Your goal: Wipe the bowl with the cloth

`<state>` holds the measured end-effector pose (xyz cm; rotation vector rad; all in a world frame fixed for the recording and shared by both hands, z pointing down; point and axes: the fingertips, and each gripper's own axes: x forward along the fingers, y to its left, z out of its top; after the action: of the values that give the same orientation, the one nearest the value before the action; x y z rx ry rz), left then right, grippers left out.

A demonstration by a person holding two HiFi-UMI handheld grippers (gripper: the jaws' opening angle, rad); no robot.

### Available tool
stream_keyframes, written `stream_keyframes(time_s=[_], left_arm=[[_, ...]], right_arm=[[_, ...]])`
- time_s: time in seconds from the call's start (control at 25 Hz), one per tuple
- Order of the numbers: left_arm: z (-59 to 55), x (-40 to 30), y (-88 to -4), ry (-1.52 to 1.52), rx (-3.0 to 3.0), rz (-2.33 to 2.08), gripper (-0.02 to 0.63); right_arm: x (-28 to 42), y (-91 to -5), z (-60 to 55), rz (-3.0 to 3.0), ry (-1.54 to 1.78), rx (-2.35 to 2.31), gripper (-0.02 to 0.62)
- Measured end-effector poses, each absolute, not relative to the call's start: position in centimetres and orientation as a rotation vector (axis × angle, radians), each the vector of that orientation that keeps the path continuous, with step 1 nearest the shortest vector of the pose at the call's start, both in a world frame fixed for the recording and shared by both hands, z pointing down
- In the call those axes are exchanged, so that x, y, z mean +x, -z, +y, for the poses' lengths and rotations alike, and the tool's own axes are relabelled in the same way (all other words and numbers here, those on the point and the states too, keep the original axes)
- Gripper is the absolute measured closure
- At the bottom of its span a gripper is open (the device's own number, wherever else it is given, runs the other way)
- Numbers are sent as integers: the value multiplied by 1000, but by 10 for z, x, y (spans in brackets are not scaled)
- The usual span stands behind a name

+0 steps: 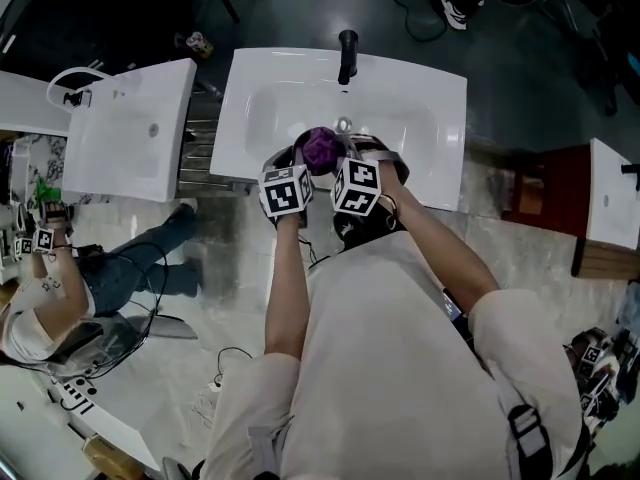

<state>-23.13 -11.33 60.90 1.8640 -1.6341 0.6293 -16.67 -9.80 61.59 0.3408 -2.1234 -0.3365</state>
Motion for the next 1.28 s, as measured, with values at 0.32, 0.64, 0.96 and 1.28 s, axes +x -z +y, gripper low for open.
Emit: stream_keyframes(time_s=[0.32, 0.64, 0.96, 1.28], left_arm=[[-113, -233, -608, -599, 1854, -1656, 586], [-111, -223, -602, -551, 1870, -1642, 586], [-104, -223, -599, -510, 1874, -1635, 591], [-101, -221, -589, -601, 1928, -1674, 591]], right_arm=[[-165, -627, -62, -2089, 308, 284, 460], [-192, -616, -49, -2206, 251, 191, 460], [-197, -612, -73, -2249, 147, 230, 457], [-200, -613, -87, -2265, 75, 379, 456]])
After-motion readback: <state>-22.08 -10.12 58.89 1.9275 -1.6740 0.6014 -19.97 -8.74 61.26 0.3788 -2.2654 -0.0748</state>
